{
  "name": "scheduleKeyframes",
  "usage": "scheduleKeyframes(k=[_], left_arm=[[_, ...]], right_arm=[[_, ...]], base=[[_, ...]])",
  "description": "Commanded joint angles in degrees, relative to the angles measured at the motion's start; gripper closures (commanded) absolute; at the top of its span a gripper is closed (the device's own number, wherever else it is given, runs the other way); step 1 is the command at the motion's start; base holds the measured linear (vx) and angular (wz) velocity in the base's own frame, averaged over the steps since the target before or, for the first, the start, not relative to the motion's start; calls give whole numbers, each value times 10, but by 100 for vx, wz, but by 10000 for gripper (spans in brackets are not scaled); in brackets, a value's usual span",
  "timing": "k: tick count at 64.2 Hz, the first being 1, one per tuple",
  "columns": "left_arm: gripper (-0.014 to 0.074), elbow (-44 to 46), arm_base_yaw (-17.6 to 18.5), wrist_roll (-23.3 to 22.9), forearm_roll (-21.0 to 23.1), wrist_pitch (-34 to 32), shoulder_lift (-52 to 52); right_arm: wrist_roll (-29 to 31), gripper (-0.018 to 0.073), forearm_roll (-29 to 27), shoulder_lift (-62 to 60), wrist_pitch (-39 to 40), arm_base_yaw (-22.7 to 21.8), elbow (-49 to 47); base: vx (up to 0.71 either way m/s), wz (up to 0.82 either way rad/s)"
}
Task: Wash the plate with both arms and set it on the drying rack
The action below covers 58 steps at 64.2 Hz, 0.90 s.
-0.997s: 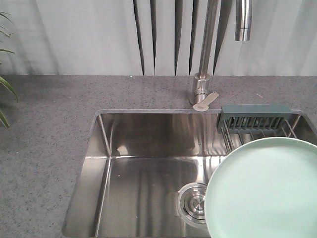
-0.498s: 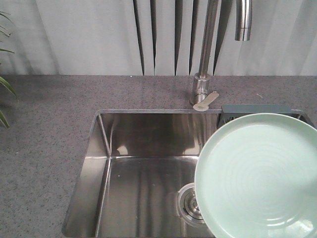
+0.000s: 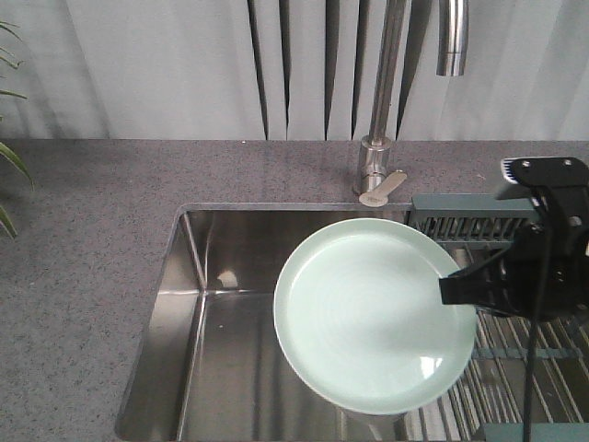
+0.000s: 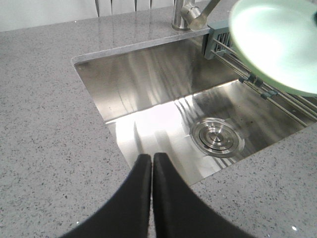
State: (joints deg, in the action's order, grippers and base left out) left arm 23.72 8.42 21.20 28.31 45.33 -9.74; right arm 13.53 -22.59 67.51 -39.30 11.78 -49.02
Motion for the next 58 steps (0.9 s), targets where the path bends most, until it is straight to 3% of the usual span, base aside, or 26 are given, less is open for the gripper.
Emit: scheduleKeyframes(k=[1, 11, 19, 28, 42, 58], left_arm=[[601, 12, 2, -1, 14, -28, -6], [601, 12, 2, -1, 14, -20, -6], [601, 12, 2, -1, 14, -16, -6], [601, 12, 2, -1, 13, -16, -6], [601, 12, 2, -1, 14, -14, -6], [601, 12, 2, -1, 14, -14, -6]], right_arm=[[6, 564, -3, 40, 87, -5, -31], [-23, 564, 49, 68, 77, -57, -59], [-24, 564, 85, 38, 6, -111, -59], [-30, 564, 82, -44, -29, -122, -9], [-19, 564, -35, -152, -36, -77, 89], [-35, 564, -58, -56, 76, 11, 60]], base=[[0, 0], [0, 0], [0, 0], [0, 0], [0, 0], [0, 0]])
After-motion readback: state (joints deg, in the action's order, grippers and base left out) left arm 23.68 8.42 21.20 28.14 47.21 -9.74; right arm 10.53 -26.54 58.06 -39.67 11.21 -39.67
